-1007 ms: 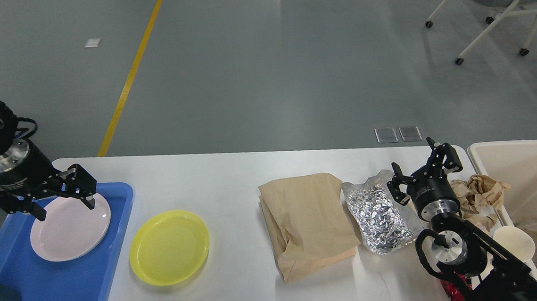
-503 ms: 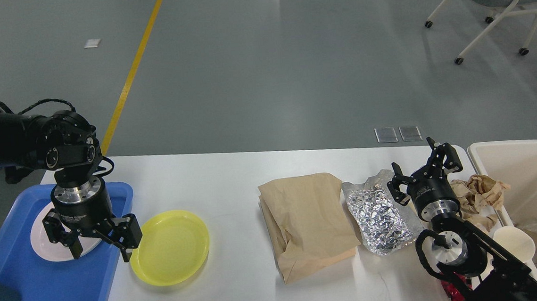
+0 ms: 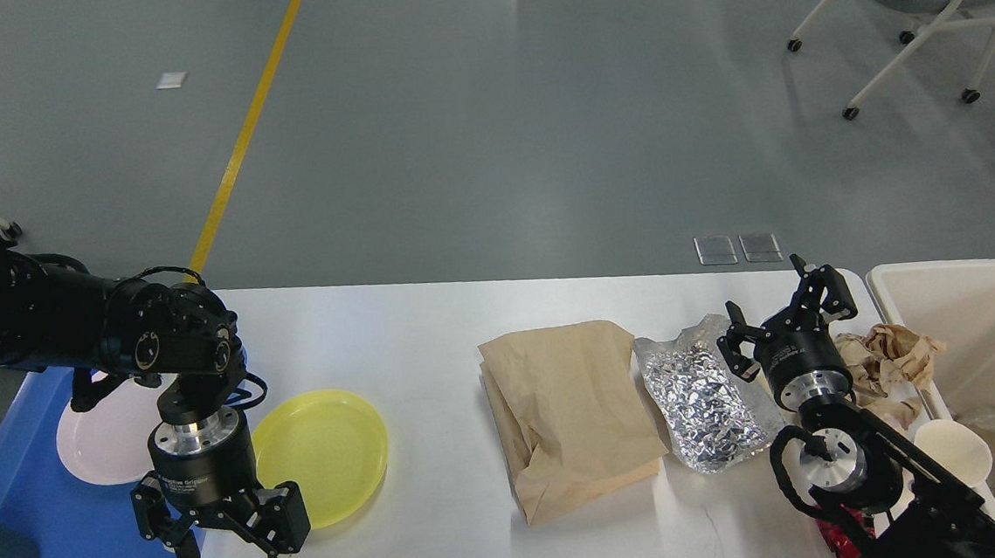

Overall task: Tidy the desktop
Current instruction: 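Lower the left gripper toward the pink mug near the table edge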

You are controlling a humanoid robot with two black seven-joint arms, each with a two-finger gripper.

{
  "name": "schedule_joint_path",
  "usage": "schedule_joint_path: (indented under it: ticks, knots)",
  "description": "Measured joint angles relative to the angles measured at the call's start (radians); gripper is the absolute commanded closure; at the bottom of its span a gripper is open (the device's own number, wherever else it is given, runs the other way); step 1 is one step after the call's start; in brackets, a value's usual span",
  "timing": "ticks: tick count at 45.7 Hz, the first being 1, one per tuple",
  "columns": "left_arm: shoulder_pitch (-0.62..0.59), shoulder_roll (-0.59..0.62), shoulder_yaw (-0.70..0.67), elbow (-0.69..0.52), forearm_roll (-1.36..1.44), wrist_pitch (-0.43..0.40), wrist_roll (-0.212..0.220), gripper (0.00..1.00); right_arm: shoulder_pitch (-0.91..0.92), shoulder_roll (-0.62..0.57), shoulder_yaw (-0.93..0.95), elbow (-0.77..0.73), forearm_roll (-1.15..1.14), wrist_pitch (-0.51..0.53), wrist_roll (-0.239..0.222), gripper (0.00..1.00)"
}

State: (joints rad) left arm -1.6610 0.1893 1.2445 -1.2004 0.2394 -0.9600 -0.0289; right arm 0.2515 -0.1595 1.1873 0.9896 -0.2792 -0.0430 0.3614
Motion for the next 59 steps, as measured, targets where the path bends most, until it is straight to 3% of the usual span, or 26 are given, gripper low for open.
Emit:
schedule_joint_path:
  ticks: [19,34,38,47,59]
  knots:
    - [0.09,-0.039,0.059,0.009,0.001,0.0,0.006,0.04,0.0,0.0,0.0,0.001,0.0,0.0,0.001,0.0]
    - [0.129,-0.045,0.067,0.092,0.019,0.0,0.01,0.08,0.0,0.0,0.0,0.001,0.0,0.0,0.001,0.0]
    - [0.149,-0.059,0.068,0.103,0.019,0.0,0.011,0.17,0.0,0.0,0.0,0.001,0.0,0.0,0.001,0.0]
    - [0.162,-0.072,0.067,0.116,0.018,0.0,0.007,0.47,0.0,0.0,0.0,0.001,0.0,0.0,0.001,0.0]
    - [0.162,-0.073,0.066,0.123,0.017,0.0,0.006,0.71,0.0,0.0,0.0,0.001,0.0,0.0,0.0,0.0]
